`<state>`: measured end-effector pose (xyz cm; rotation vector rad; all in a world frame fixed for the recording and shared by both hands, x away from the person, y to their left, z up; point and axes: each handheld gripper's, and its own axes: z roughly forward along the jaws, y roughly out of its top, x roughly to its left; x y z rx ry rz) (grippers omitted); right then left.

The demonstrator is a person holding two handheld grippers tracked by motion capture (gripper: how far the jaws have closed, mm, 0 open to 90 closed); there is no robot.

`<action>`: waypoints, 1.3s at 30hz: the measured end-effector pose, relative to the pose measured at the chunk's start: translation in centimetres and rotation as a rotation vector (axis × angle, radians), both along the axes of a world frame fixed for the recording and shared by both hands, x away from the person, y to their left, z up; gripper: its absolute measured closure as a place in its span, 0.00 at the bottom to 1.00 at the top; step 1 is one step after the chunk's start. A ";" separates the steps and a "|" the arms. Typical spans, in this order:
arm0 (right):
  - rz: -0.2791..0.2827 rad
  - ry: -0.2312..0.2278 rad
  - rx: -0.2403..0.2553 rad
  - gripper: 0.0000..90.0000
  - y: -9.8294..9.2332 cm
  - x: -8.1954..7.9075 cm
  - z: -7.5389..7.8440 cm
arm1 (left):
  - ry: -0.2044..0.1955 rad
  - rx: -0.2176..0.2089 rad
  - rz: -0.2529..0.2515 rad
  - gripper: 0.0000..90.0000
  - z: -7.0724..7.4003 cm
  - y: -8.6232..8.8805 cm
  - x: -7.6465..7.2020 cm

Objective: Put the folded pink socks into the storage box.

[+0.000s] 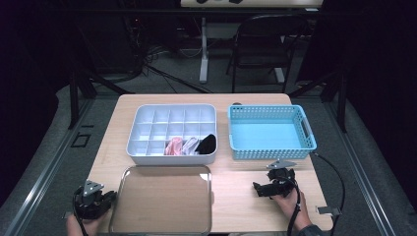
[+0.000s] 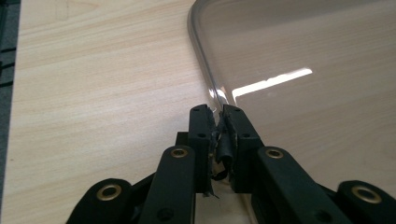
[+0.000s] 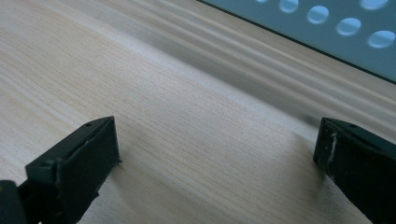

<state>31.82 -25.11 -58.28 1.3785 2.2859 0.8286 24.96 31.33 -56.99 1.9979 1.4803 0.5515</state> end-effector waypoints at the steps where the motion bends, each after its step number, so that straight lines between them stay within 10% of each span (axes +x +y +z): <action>1: -0.003 -0.001 -0.001 0.00 0.0 0.0 0.0 | 0.008 0.000 -0.001 0.94 0.0 0.0 0.0; 39: -0.034 0.014 -0.009 0.00 -0.2 -0.1 0.1 | 0.076 -0.044 -0.009 0.94 0.5 -3.5 1.9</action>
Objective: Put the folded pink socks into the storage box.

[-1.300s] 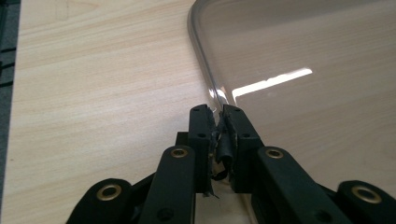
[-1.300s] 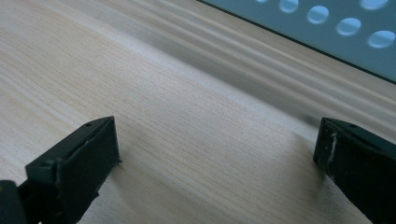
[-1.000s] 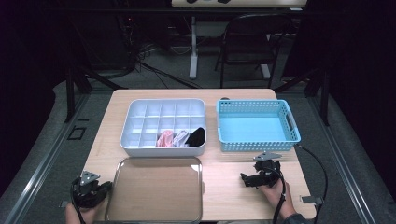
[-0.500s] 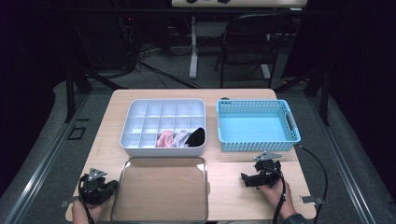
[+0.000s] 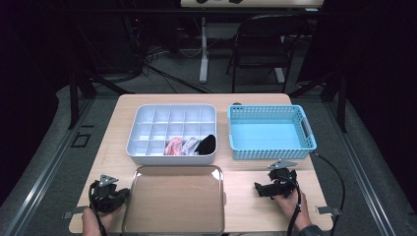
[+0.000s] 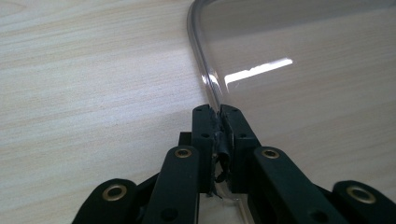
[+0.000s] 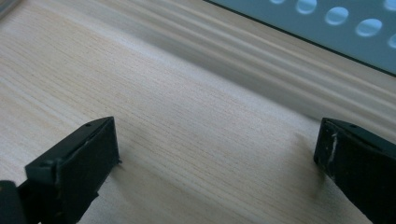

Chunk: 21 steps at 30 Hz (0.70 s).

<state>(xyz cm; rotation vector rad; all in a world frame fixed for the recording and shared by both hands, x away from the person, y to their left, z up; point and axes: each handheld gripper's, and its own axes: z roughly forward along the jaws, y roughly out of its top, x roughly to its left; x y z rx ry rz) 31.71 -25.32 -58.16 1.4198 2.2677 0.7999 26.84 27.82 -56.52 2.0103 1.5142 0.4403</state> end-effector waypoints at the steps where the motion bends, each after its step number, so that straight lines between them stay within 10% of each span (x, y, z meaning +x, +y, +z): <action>1: -0.002 0.002 -0.001 0.00 0.0 0.0 0.0 | 0.001 -0.004 0.000 0.94 0.0 0.0 0.0; 21: -0.019 0.090 0.179 0.05 0.0 -1.7 2.7 | 0.037 -0.072 0.024 0.95 0.0 -2.2 0.7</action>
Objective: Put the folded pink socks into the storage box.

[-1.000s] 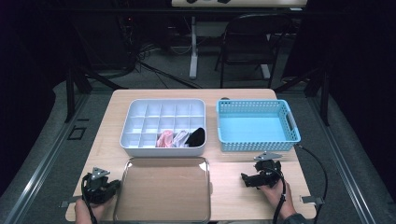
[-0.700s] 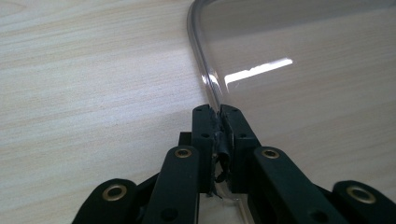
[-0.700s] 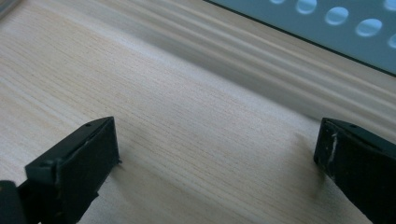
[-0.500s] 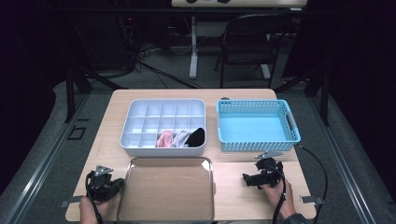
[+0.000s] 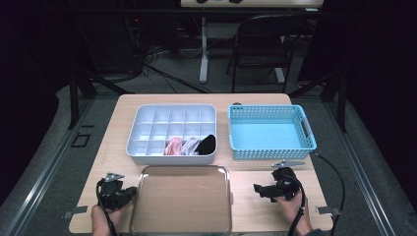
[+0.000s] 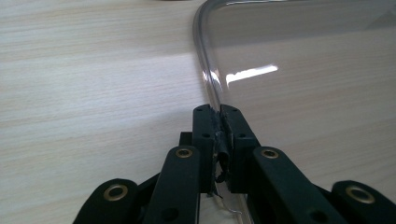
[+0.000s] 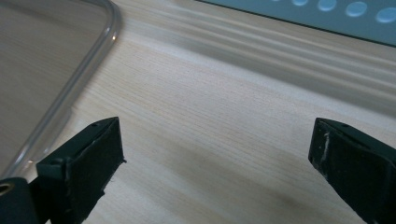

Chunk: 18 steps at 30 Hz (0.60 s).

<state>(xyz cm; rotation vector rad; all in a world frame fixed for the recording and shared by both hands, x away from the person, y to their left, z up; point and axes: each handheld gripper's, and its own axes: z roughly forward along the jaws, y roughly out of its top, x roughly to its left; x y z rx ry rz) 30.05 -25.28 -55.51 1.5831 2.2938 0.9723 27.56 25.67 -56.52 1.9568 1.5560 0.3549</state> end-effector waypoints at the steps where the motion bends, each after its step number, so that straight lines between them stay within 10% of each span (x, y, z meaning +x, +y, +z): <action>1: 0.009 0.008 0.009 0.05 0.1 -0.1 0.1 | -0.001 0.001 -0.005 0.95 0.0 -0.3 0.0; 18: 0.071 0.066 0.025 0.16 2.7 -0.5 -0.3 | -0.001 -0.054 -0.025 0.96 -0.2 -3.7 0.5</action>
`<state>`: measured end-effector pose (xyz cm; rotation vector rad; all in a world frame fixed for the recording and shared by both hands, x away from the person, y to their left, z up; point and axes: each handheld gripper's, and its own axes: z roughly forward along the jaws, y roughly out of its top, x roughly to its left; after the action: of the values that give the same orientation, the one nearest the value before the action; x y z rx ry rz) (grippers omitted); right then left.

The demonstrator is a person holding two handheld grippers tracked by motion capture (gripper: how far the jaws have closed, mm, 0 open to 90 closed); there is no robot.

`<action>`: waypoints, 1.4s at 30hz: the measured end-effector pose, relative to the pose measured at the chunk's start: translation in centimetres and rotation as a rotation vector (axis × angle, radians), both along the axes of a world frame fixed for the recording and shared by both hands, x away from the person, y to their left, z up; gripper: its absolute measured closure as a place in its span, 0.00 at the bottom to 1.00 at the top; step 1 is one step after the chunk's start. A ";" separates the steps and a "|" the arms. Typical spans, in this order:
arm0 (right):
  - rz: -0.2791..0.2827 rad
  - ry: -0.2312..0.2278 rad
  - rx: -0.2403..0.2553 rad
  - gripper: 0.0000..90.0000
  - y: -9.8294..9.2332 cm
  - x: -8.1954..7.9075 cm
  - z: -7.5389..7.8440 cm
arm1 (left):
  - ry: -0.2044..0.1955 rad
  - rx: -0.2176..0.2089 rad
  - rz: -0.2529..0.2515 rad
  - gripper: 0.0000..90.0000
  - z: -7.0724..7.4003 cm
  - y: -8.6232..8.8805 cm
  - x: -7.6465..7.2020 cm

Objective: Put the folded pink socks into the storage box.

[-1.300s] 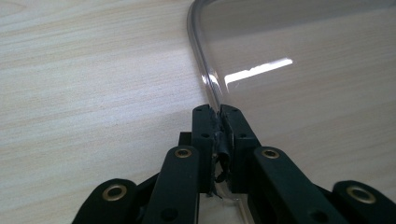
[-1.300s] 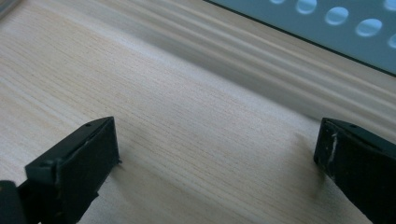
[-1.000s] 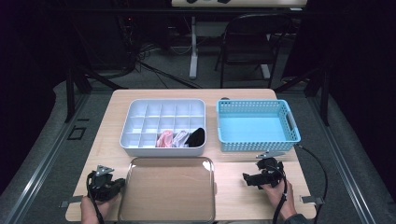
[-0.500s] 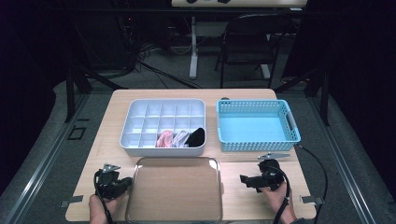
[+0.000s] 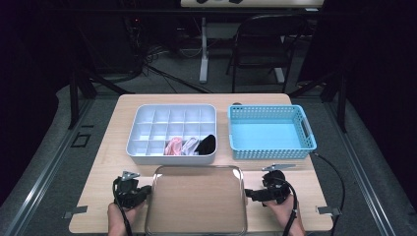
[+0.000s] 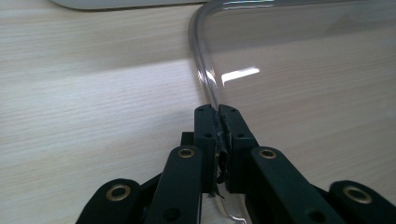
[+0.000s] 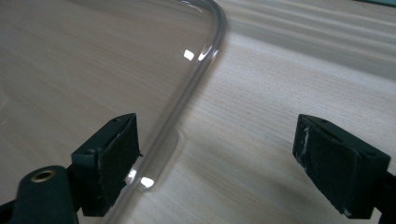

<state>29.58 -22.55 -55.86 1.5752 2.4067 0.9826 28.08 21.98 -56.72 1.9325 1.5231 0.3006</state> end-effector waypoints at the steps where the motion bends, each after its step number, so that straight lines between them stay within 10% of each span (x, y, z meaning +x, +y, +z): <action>1: -0.003 0.001 -0.010 0.16 0.1 0.0 0.1 | 0.000 -0.006 -0.007 0.96 0.0 -0.1 0.0; 12: -0.013 0.025 0.012 0.20 0.0 -0.1 0.1 | -0.003 -0.013 -0.048 0.95 -0.1 -1.6 0.4; 19: -0.022 0.028 0.052 0.25 -0.8 0.1 0.1 | -0.084 -0.064 -0.088 0.63 1.5 -1.4 0.0; 27: -0.037 0.039 0.083 0.29 -0.7 0.2 0.3 | -0.017 -0.152 -0.082 0.43 0.8 -0.4 -0.2; 42: -0.067 0.075 0.099 0.36 -1.4 -1.0 0.1 | 0.068 -0.199 -0.076 0.47 0.2 0.0 0.2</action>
<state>28.53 -23.95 -55.79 1.7438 2.3702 1.0636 28.25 22.00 -56.57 1.8532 1.4600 0.0485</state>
